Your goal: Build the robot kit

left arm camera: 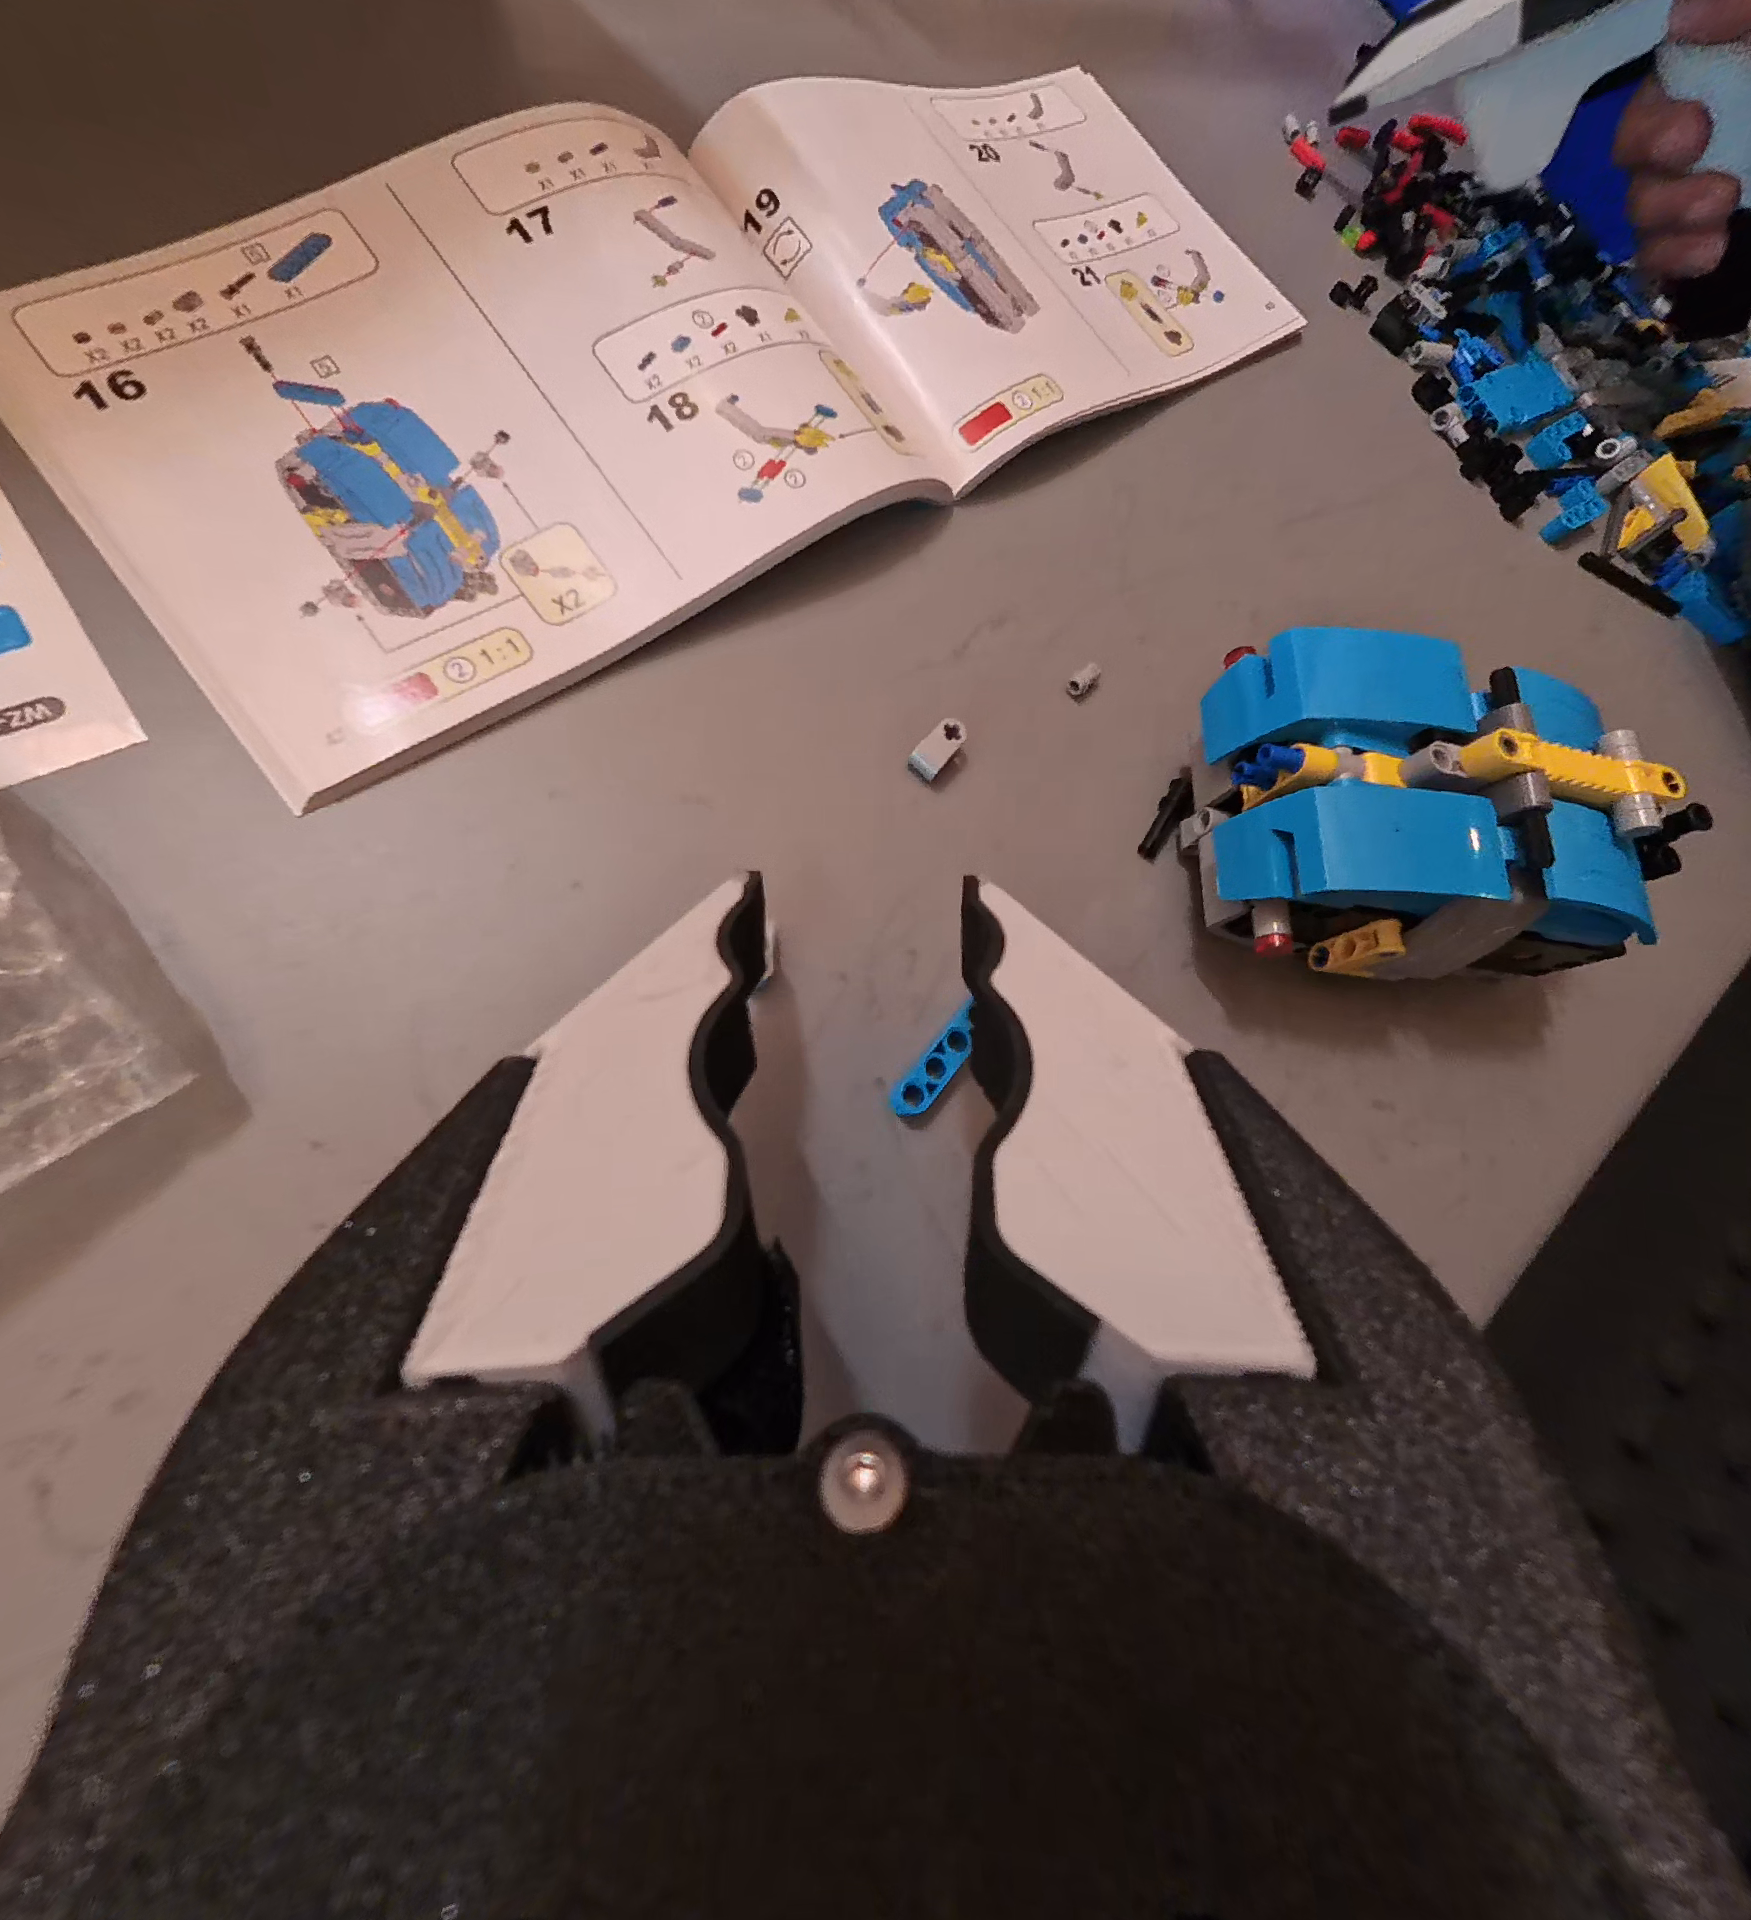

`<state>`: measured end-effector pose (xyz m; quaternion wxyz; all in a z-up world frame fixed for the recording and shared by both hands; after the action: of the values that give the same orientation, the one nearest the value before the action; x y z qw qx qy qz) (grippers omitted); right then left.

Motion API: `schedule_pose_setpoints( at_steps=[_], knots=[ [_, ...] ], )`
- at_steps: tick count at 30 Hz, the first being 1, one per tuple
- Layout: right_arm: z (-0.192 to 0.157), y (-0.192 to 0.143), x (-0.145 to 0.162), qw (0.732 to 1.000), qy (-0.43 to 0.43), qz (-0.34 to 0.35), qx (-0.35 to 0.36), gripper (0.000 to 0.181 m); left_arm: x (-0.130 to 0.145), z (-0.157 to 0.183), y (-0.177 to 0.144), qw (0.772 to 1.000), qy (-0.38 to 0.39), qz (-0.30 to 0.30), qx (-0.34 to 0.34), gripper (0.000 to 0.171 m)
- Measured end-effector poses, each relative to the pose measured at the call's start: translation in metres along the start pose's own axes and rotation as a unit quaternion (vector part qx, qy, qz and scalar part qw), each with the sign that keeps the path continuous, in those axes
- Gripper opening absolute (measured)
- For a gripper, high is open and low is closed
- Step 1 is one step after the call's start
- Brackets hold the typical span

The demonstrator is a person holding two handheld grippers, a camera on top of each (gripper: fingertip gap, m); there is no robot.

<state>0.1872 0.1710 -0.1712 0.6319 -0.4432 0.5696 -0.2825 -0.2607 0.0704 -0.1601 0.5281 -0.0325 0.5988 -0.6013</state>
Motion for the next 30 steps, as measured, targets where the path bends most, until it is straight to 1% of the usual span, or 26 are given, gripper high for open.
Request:
schedule_pose_setpoints(
  at_steps=[3, 6, 7, 8, 9, 14, 17, 21, 24, 25, 26, 30],
  knots=[
    [0.001, 0.009, 0.000, 1.000, 0.019, -0.012, -0.011, 0.026, -0.002, 0.002, 0.000, 1.000, 0.006, 0.001, 0.000, 0.038],
    [0.001, 0.012, -0.001, 0.999, 0.026, -0.014, -0.013, 0.023, -0.001, 0.003, -0.001, 1.000, 0.011, 0.001, -0.003, 0.038],
    [0.000, 0.012, -0.001, 0.999, 0.023, -0.014, -0.017, 0.018, -0.001, 0.004, -0.001, 1.000, 0.009, 0.001, -0.003, 0.038],
    [0.000, 0.011, 0.000, 0.999, 0.021, -0.013, -0.021, 0.007, 0.000, 0.004, -0.001, 1.000, 0.008, 0.001, -0.003, 0.038],
    [0.000, 0.011, 0.001, 1.000, 0.019, -0.012, -0.018, 0.000, 0.000, 0.004, -0.001, 1.000, 0.007, 0.001, -0.001, 0.038],
    [0.002, 0.005, 0.005, 1.000, 0.016, -0.011, -0.004, 0.000, -0.003, 0.007, -0.002, 1.000, 0.010, 0.003, 0.002, 0.038],
    [-0.003, -0.004, 0.005, 0.999, 0.026, 0.006, -0.036, 0.000, -0.004, 0.010, -0.002, 1.000, 0.016, 0.003, 0.002, 0.038],
    [-0.010, -0.020, 0.007, 0.998, 0.024, 0.028, -0.043, 0.000, -0.004, 0.014, -0.003, 1.000, 0.020, 0.002, 0.001, 0.038],
    [-0.007, -0.022, 0.011, 0.999, 0.011, 0.025, -0.021, 0.000, -0.003, 0.015, -0.003, 1.000, 0.020, 0.002, 0.001, 0.038],
    [-0.005, -0.020, 0.013, 1.000, 0.000, 0.020, -0.001, 0.006, -0.003, 0.016, -0.004, 1.000, 0.021, 0.002, 0.001, 0.038],
    [-0.002, -0.018, 0.014, 1.000, -0.004, 0.013, 0.015, 0.016, -0.003, 0.016, -0.004, 1.000, 0.022, 0.002, 0.000, 0.038],
    [-0.003, -0.006, 0.011, 1.000, -0.014, 0.010, 0.015, 0.022, -0.003, 0.018, -0.005, 1.000, 0.023, 0.003, -0.001, 0.038]
  ],
)
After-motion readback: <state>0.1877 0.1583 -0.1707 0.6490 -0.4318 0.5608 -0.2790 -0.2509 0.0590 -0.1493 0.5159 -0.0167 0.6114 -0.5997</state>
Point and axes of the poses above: each gripper's, where its closed fingertips meet, y out along the fingers, x out of its underside, z = x × y across the jaws, the point moved 6 cm from there along -y, back along the fingers, and after that the axes turned 11 degrees about -z, right-handed, at the moved point
